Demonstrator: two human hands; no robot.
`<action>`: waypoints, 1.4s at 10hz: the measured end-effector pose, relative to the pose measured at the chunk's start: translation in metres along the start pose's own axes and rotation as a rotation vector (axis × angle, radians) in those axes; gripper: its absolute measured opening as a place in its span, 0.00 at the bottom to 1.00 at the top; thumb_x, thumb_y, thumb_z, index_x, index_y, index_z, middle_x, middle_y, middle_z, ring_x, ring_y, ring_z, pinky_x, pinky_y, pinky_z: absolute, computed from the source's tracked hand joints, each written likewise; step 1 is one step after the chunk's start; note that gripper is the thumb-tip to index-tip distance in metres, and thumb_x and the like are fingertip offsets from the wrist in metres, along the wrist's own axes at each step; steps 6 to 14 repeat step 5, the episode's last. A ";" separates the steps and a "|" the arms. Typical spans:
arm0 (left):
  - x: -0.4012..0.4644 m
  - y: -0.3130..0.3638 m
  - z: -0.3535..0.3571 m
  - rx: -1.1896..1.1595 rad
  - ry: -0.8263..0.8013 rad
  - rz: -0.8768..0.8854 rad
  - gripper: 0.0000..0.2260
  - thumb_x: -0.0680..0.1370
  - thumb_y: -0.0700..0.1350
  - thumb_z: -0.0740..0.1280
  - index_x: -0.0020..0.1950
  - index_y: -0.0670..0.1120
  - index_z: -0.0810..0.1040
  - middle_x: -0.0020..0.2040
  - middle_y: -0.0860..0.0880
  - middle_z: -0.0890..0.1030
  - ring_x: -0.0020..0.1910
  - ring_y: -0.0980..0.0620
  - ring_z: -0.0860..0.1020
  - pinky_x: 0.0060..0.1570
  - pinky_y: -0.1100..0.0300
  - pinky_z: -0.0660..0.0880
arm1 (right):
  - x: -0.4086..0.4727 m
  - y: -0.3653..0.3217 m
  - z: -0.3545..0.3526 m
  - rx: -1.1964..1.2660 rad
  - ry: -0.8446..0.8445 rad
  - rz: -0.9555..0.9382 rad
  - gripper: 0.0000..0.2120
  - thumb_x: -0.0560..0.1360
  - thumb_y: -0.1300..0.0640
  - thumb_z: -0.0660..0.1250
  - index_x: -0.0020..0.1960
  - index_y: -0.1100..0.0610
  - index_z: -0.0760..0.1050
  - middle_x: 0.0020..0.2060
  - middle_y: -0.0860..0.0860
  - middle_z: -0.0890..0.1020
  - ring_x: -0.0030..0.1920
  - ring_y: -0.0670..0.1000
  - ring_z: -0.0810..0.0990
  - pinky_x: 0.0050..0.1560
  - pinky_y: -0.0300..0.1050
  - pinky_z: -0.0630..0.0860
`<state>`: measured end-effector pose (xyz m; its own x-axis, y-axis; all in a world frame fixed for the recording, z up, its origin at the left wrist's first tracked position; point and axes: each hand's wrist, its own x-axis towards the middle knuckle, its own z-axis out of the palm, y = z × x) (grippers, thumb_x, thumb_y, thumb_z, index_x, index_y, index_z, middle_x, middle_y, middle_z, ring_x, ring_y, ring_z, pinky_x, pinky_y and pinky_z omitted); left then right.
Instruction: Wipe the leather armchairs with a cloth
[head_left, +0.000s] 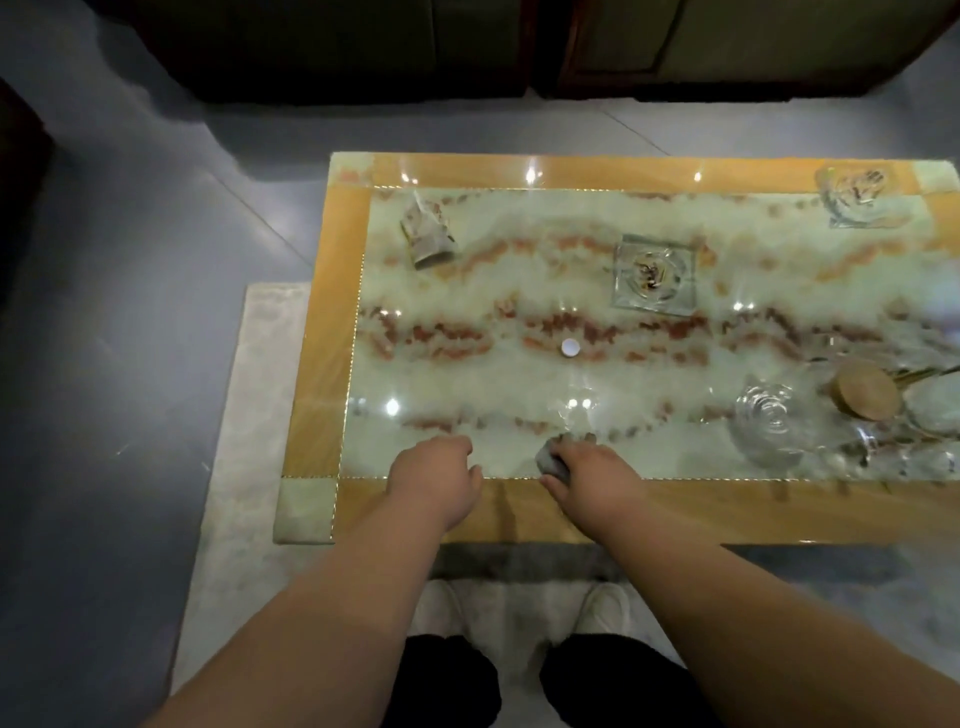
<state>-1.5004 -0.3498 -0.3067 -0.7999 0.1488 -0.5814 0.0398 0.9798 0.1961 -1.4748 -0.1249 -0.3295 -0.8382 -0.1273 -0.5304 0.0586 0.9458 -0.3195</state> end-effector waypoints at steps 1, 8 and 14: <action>0.024 0.000 0.036 0.026 -0.002 0.002 0.17 0.84 0.56 0.61 0.70 0.51 0.77 0.65 0.49 0.81 0.63 0.46 0.79 0.59 0.51 0.77 | 0.026 0.017 0.036 -0.043 -0.003 -0.015 0.15 0.81 0.40 0.63 0.64 0.47 0.74 0.56 0.48 0.78 0.59 0.52 0.75 0.60 0.49 0.75; 0.074 0.018 0.087 0.080 0.007 0.029 0.19 0.84 0.56 0.60 0.73 0.50 0.74 0.67 0.48 0.78 0.65 0.45 0.78 0.60 0.49 0.77 | 0.066 0.068 0.081 -0.165 -0.057 -0.047 0.29 0.82 0.35 0.58 0.81 0.42 0.61 0.83 0.50 0.57 0.82 0.59 0.53 0.81 0.57 0.55; 0.074 0.018 0.087 0.080 0.007 0.029 0.19 0.84 0.56 0.60 0.73 0.50 0.74 0.67 0.48 0.78 0.65 0.45 0.78 0.60 0.49 0.77 | 0.066 0.068 0.081 -0.165 -0.057 -0.047 0.29 0.82 0.35 0.58 0.81 0.42 0.61 0.83 0.50 0.57 0.82 0.59 0.53 0.81 0.57 0.55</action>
